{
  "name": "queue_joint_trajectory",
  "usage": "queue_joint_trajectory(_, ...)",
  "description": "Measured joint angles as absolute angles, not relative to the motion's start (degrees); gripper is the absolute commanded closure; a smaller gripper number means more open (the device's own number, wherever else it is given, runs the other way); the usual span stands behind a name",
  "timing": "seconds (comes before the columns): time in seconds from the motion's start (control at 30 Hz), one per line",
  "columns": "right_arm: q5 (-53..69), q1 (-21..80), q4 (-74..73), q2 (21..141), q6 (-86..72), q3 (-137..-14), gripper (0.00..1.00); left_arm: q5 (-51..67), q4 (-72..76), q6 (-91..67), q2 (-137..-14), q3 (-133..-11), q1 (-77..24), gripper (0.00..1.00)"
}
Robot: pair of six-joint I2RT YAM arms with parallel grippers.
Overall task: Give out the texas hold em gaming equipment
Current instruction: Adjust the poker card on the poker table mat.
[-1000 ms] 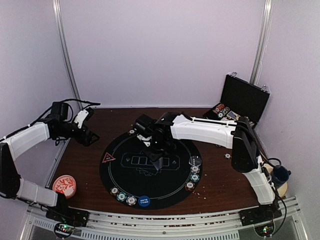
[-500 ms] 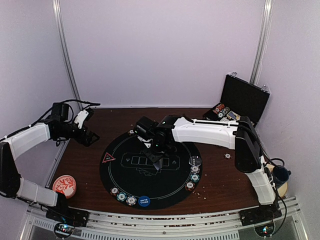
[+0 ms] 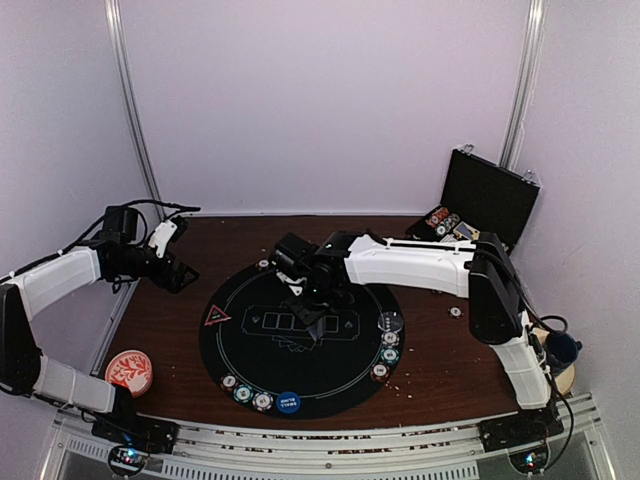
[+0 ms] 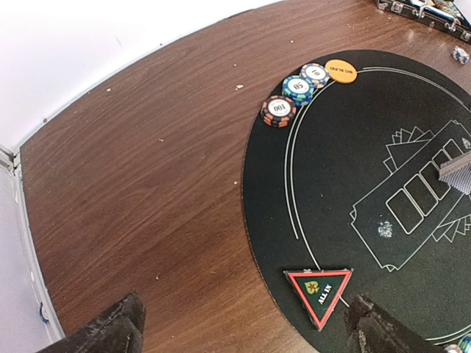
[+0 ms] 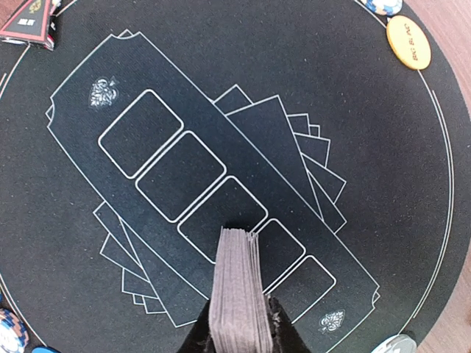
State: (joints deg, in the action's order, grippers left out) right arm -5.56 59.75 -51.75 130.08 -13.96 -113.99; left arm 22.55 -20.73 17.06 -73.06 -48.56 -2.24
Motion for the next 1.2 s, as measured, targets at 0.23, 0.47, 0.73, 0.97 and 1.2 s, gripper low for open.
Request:
queue_joint_trajectory(0.23, -4.71, 59.42, -51.31, 130.10, -13.96, -113.62, 0.74, 22.26, -20.58, 16.97, -73.06, -48.42, -2.24, 0.02)
queue_joint_trajectory(0.47, -3.86, 59.37, -51.42, 130.52, -14.31, -113.62, 0.78, 22.04, -20.56, 16.97, -73.06, -48.42, -2.24, 0.02)
queue_joint_trajectory(0.73, -4.10, 59.27, -51.92, 130.54, -14.96, -113.78, 1.00, 22.02, -20.56, 16.97, -73.06, -48.42, -2.24, 0.02)
queue_joint_trajectory(0.97, -4.12, 59.22, -51.72, 130.54, -15.55, -114.04, 1.00, 23.92, -20.25, 17.69, -72.99, -48.07, -2.24, 0.02)
queue_joint_trajectory(1.2, -3.38, 58.98, -42.98, 126.10, -19.07, -106.15, 1.00, 30.04, -17.15, 20.10, -68.45, -44.60, -2.24, 0.02)
